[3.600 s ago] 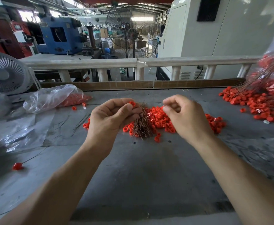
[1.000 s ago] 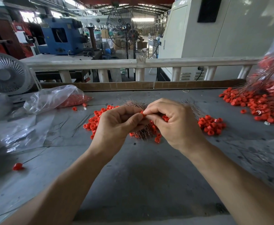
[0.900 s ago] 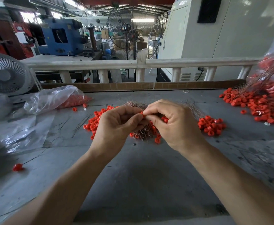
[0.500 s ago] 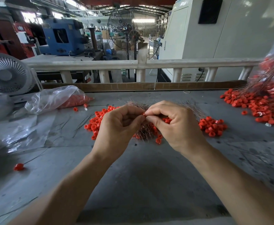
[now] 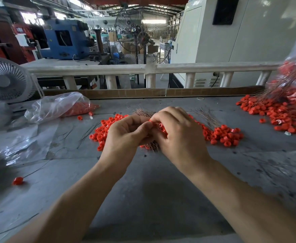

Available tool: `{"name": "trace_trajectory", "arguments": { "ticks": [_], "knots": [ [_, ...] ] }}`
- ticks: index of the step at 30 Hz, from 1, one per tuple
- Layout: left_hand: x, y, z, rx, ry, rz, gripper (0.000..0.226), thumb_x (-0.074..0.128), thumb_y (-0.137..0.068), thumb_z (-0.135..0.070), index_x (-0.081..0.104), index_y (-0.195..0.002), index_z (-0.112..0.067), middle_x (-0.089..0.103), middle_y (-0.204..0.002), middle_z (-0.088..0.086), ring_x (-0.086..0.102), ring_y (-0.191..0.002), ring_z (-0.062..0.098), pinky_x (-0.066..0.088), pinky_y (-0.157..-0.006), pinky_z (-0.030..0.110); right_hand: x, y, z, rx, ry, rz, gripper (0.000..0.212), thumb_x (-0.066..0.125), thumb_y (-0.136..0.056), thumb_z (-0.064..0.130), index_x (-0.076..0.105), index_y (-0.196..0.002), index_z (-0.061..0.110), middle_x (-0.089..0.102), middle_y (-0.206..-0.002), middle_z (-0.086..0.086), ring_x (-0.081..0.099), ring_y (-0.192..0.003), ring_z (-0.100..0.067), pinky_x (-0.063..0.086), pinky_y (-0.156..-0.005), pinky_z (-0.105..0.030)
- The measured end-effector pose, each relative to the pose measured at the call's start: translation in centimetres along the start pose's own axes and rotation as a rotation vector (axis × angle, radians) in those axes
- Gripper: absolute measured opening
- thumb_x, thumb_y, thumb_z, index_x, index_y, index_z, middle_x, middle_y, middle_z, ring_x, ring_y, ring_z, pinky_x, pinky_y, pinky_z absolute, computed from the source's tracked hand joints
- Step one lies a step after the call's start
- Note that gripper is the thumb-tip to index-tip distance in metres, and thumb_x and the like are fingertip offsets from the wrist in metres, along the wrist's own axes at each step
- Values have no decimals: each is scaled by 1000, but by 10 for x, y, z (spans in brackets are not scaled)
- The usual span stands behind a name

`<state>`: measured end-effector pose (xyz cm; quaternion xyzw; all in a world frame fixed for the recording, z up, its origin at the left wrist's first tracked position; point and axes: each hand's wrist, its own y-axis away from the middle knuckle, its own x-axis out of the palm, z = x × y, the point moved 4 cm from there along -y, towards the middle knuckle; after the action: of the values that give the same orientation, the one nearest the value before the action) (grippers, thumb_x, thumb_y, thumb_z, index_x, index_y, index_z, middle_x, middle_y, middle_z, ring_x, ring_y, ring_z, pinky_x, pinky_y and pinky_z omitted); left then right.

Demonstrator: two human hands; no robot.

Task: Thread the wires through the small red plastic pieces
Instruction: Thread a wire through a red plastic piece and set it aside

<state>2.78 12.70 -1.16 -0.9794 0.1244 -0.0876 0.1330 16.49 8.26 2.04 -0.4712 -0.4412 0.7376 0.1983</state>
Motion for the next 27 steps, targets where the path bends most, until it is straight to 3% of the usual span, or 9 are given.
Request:
{"name": "trace_trajectory", "arguments": {
  "ticks": [6, 14, 21, 24, 27],
  "knots": [
    [-2, -1, 3, -58, 101, 15, 14, 72, -83, -23, 79, -90, -13, 76, -93, 16, 74, -90, 27, 60, -81, 33, 0, 1, -1, -11, -15, 5, 9, 68, -93, 16, 69, -89, 7, 67, -90, -4, 61, -87, -25, 51, -75, -40],
    [0, 0, 2, -65, 70, 21, 11, 69, -87, -17, 79, -89, -13, 76, -97, 19, 75, -90, 29, 62, -81, 36, 0, 2, -2, -34, -9, -23, 8, 69, -93, 10, 66, -87, 5, 63, -86, -5, 57, -81, -25, 49, -70, -34],
    [3, 3, 2, -166, 20, 45, 28, 60, -98, -22, 74, -103, 3, 74, -101, 25, 73, -93, 37, 55, -95, 57, 3, 3, -7, -39, -44, -53, 8, 65, -91, 2, 64, -84, 3, 61, -83, -7, 54, -80, -26, 47, -72, -36],
    [2, 2, 1, -217, 83, 76, 32, 57, -98, -22, 71, -107, 6, 73, -105, 27, 71, -96, 37, 54, -94, 52, 2, 1, -9, -81, -94, -57, 7, 68, -94, 4, 67, -87, 3, 63, -87, -7, 56, -83, -27, 48, -76, -36],
    [1, 1, 0, -244, 161, 111, 32, 61, -89, -27, 73, -102, -1, 73, -98, 21, 72, -90, 28, 59, -82, 38, 0, 0, -10, -108, -138, -72, 10, 66, -98, 12, 71, -93, 4, 64, -92, -6, 59, -87, -26, 49, -78, -35]
  ]
}}
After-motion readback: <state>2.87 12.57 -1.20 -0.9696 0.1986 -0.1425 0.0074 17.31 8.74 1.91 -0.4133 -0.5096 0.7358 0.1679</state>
